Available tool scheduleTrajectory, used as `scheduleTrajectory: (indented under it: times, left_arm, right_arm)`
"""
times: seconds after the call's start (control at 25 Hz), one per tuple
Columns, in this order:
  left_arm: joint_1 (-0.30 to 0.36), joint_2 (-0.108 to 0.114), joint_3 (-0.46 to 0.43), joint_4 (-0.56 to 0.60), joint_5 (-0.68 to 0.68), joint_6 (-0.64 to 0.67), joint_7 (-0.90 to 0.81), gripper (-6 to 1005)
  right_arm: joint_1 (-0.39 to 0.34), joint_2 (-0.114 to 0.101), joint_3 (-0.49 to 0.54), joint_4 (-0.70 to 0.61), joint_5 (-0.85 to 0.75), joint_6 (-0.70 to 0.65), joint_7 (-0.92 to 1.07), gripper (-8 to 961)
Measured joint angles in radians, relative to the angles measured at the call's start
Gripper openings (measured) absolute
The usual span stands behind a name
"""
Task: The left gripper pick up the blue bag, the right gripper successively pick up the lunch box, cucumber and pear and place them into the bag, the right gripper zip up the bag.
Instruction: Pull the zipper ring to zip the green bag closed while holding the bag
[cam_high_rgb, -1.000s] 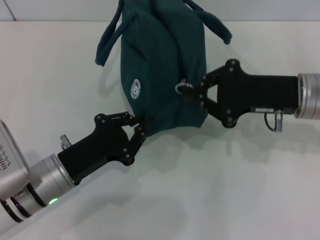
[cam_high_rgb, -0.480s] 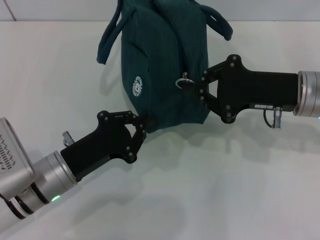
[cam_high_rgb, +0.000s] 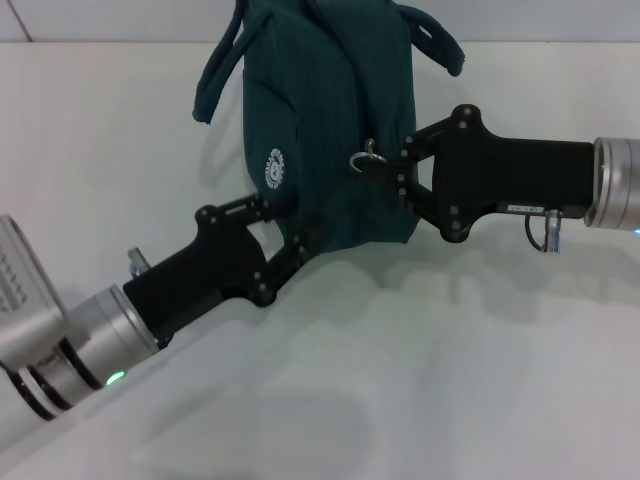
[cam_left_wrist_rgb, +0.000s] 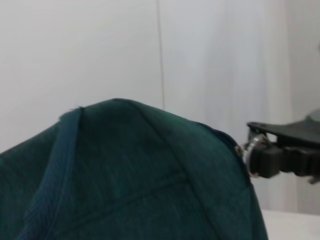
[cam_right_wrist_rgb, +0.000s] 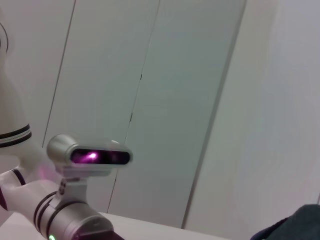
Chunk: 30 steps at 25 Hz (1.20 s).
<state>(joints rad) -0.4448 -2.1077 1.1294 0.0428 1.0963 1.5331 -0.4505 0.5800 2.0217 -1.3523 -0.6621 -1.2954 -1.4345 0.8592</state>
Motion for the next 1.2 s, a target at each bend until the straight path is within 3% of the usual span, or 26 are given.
scheduleTrajectory:
  times: [0.32,1.0,1.2]
  left_arm:
    - [-0.031,0.000,0.000,-0.007,-0.038,-0.075,-0.033,515]
    - [-0.027,0.000,0.004,-0.008,-0.038,-0.080,0.032,213]
    - [0.000,0.000,0.006,-0.013,-0.030,-0.052,0.143,150]
  right_arm:
    - [0.009,0.000,-0.003,0.001,0.000,0.004,0.000,21]
    - [0.011,0.000,-0.007,0.001,0.000,0.029,0.000,21]
    - [0.008,-0.002,-0.007,0.002,-0.001,0.019,0.013,21]
